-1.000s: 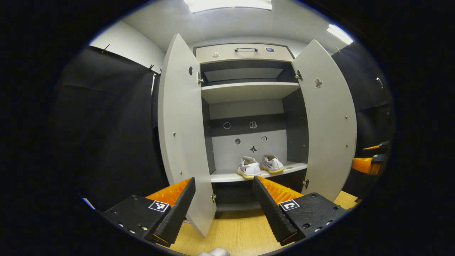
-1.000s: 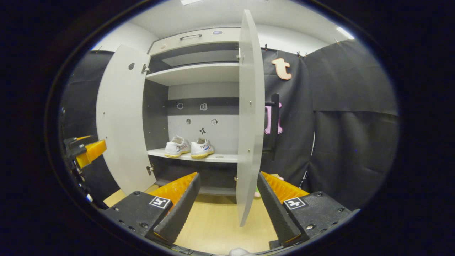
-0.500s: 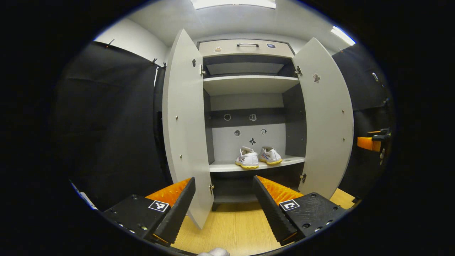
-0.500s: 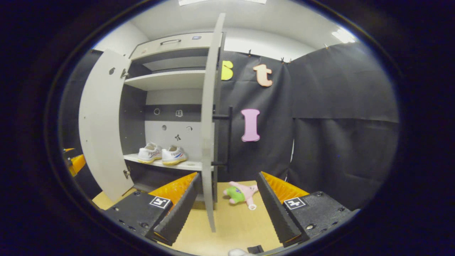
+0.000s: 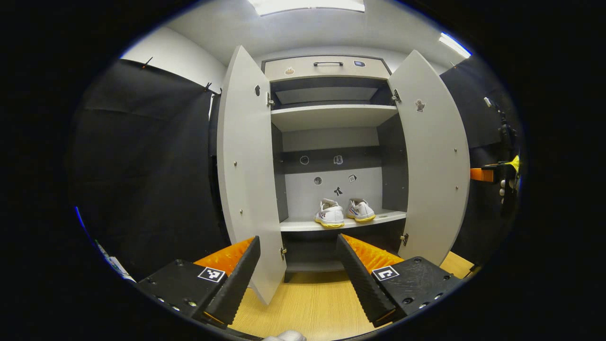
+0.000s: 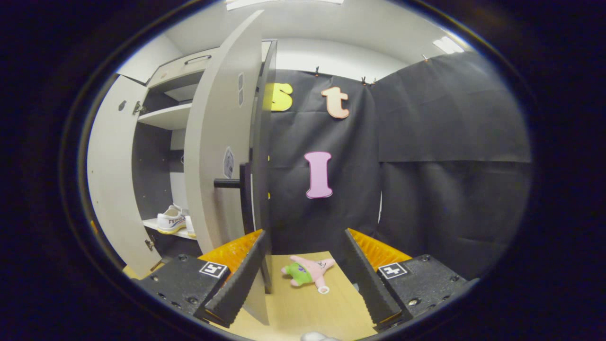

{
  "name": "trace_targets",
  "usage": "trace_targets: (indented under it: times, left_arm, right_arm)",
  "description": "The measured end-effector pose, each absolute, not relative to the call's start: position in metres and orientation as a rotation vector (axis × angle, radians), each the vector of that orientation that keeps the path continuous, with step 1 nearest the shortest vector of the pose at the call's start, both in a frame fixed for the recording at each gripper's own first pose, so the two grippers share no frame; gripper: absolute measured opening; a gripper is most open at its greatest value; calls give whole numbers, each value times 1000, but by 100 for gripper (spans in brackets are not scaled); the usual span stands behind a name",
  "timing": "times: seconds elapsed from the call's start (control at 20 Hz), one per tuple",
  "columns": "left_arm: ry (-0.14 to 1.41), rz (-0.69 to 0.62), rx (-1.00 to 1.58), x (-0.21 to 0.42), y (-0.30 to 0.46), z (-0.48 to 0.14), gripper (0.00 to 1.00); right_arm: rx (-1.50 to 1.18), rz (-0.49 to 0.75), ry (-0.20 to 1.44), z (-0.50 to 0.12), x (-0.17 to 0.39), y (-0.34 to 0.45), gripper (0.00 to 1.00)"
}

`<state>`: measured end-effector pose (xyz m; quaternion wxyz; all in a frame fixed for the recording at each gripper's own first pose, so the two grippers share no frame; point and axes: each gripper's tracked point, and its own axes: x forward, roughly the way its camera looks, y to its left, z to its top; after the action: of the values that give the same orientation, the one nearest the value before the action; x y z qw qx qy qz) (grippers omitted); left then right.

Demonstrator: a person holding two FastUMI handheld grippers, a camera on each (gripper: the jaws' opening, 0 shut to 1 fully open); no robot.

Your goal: Grab one shoe with the right hand and put it into the shoe cabinet, grab the other shoe with the left hand and put it into the shoe cabinet; then close the right door with the right hand and the left door with the left hand.

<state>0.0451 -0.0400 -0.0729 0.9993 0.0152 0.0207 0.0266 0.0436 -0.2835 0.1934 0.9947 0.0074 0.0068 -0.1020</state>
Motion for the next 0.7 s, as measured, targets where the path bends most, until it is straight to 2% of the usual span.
trace_targets:
  times: [0.25,0.35,0.45,0.5,0.7]
  left_arm:
    - [51,56,35,39,-43,-75,97]
    - [54,58,32,38,-41,-76,100]
    - [59,64,29,35,-37,-77,100]
    - [62,66,30,34,-34,-77,96]
    - [68,76,35,29,-28,-78,97]
  right_arm:
    - [-36,-160,2,200,45,-261,93]
    - [-53,-139,6,201,44,-248,93]
    - [-50,-117,9,200,43,-235,93]
    - [-46,-109,10,200,44,-227,93]
    - [-23,-68,9,199,48,-200,93]
